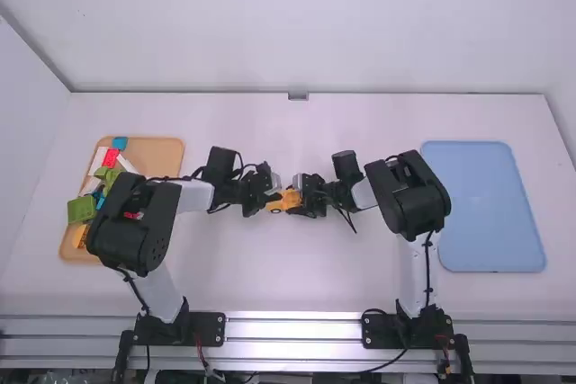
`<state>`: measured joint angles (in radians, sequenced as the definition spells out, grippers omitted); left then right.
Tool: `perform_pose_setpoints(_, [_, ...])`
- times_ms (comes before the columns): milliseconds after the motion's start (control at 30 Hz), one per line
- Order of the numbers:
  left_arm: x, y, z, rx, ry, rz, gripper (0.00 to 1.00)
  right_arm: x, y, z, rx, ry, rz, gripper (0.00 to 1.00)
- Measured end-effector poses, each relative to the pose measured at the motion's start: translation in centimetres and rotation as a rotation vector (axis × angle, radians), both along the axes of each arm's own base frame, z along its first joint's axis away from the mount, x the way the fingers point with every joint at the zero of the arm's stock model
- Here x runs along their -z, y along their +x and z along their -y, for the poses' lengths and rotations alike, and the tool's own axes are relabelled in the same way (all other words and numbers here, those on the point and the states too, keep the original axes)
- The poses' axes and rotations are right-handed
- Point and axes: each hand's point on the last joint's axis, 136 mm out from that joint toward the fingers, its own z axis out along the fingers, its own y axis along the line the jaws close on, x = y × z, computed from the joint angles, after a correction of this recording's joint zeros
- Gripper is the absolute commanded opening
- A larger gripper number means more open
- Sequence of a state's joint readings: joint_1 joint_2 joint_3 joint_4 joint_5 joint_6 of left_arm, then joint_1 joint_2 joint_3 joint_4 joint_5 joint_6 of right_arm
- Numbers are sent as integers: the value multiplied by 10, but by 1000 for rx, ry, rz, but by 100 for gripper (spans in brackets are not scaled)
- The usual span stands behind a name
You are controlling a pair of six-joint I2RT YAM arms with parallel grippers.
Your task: Assemble lego blocks to make yellow taxi
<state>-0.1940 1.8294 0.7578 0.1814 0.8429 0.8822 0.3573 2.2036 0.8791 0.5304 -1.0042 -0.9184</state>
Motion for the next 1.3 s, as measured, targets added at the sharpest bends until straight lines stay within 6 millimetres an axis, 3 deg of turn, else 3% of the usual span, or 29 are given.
perform_pose_setpoints(500, [0, 2, 3, -12, -5, -12, 2, 0, -1, 0, -1, -1, -6, 61])
perform_pose_setpoints(833, [4, 9, 16, 39, -60, -41, 2, 0, 1, 3, 8, -1, -9, 62])
perform_pose_setpoints(1300, [4, 9, 1, 8, -59, -106, 2, 1, 1, -4, 1, -12, -1, 61])
